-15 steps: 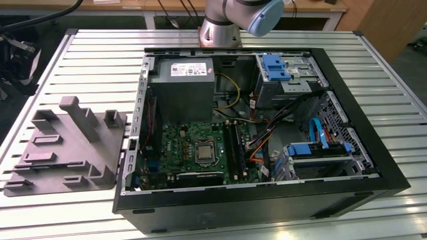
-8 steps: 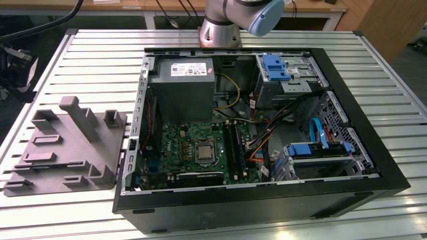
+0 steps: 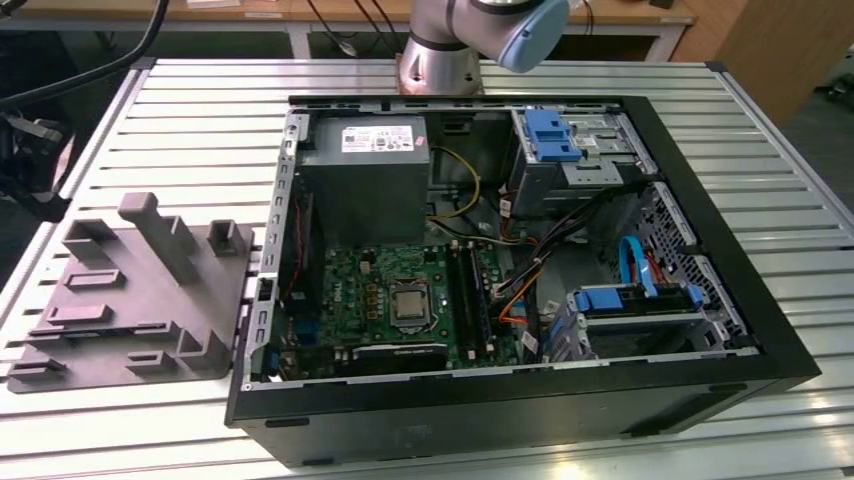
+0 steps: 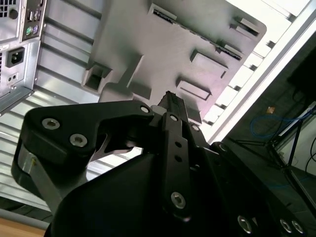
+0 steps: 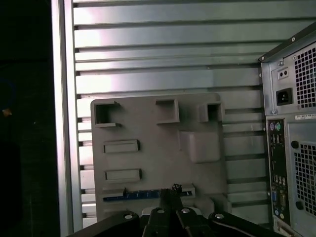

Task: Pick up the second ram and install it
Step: 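Reach for the second ram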

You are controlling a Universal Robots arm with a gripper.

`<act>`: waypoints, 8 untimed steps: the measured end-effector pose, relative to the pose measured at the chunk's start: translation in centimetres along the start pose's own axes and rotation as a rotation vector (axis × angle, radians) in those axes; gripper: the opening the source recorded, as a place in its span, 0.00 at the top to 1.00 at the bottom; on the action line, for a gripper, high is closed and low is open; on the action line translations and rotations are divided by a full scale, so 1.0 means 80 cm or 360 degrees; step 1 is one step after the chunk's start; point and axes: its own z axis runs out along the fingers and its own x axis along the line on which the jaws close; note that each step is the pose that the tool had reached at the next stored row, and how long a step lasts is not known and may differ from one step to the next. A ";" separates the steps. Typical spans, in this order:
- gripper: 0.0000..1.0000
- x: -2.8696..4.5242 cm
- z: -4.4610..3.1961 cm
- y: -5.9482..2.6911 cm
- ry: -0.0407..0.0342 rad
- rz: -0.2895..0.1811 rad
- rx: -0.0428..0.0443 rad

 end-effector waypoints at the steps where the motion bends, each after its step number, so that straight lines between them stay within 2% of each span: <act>1: 0.90 0.0006 0.0016 -0.002 0.0000 0.0000 0.0000; 8: 0.90 0.0054 0.0123 -0.015 0.0000 0.0000 0.0000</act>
